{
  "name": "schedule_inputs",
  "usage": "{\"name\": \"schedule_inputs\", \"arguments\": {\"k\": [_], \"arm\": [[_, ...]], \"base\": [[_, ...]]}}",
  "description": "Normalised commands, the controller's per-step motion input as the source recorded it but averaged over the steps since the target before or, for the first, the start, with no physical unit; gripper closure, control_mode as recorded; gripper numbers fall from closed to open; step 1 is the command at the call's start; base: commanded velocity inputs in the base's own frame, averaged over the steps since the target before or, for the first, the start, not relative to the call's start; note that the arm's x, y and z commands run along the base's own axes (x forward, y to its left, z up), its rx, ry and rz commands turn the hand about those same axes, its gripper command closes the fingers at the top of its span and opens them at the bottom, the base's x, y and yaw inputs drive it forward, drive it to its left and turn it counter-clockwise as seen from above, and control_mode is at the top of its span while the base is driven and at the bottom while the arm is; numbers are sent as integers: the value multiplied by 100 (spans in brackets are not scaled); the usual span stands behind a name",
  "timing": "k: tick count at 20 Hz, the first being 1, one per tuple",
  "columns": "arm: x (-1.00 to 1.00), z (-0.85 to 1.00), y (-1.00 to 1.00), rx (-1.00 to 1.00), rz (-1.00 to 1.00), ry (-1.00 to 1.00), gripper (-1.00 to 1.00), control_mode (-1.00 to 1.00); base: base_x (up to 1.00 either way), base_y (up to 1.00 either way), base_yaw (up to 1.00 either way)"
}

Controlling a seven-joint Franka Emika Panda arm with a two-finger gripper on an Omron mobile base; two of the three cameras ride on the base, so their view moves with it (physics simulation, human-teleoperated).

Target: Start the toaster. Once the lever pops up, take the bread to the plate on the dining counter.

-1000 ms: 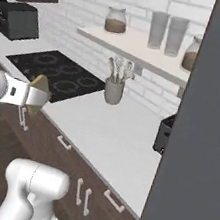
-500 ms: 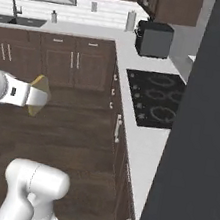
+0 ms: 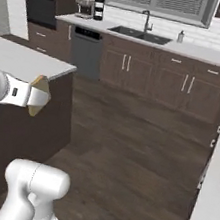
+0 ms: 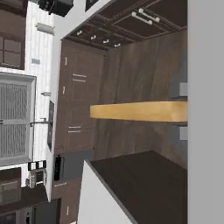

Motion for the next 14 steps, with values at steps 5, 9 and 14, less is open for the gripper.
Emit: {"name": "schedule_inputs", "arguments": {"k": [5,9,14], "arm": [[0,0,0,0,0,0,100,100],[0,0,0,0,0,0,100,100],[0,0,0,0,0,0,100,100]], "base": [[-5,0,100],[-1,0,100],[6,0,100]]}}
